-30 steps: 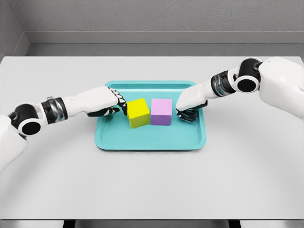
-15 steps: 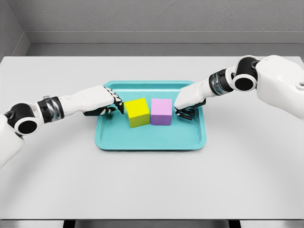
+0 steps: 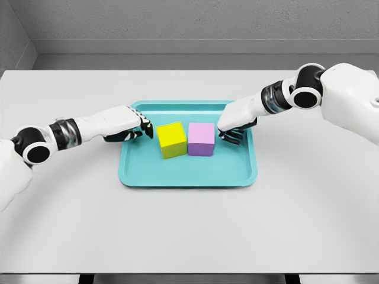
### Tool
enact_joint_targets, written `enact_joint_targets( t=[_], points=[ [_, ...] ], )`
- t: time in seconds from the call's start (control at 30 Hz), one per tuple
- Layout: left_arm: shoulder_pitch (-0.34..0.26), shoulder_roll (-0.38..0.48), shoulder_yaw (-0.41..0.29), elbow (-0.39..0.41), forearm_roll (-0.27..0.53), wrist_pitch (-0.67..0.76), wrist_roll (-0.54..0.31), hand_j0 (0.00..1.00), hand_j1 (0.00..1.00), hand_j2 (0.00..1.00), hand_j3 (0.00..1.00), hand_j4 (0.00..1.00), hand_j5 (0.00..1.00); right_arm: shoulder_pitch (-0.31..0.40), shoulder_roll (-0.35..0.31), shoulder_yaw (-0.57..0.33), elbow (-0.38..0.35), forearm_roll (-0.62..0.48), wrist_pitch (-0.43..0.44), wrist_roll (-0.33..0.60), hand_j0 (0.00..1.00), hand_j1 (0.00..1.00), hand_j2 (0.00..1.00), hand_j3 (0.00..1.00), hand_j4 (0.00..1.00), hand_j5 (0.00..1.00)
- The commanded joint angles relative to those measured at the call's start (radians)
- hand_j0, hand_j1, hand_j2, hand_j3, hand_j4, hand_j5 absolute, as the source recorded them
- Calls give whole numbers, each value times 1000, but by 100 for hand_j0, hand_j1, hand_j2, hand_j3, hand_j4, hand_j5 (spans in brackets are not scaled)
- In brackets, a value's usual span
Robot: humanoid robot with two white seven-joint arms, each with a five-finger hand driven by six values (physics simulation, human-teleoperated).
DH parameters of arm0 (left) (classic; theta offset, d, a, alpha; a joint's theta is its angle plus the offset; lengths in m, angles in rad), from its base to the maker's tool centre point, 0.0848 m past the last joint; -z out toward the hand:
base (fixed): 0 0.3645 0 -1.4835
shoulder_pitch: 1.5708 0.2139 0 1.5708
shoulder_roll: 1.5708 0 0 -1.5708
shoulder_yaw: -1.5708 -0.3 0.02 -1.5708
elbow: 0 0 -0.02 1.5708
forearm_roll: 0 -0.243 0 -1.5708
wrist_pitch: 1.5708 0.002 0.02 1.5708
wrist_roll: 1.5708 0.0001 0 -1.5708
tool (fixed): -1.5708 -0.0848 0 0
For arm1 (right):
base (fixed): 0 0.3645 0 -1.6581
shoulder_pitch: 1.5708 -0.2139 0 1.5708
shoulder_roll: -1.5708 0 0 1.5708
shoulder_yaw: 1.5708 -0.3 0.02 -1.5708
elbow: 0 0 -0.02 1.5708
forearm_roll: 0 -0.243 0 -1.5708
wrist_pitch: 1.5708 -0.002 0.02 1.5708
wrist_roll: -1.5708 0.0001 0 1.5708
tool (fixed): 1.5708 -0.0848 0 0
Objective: Push two cubes
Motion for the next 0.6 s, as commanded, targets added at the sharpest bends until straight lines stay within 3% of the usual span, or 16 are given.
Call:
enact_joint_targets(
  t=[0.0,0.57],
  points=[
    [0,-11,1,8,7,2,1,49,49,49,49,49,49,-2,-4,-1,-5,-3,2,0,12,12,12,12,12,12],
    [-18,-43,2,49,7,2,-12,49,49,49,49,49,49,-11,-8,-55,36,-6,2,0,12,12,12,12,12,12]
  ],
)
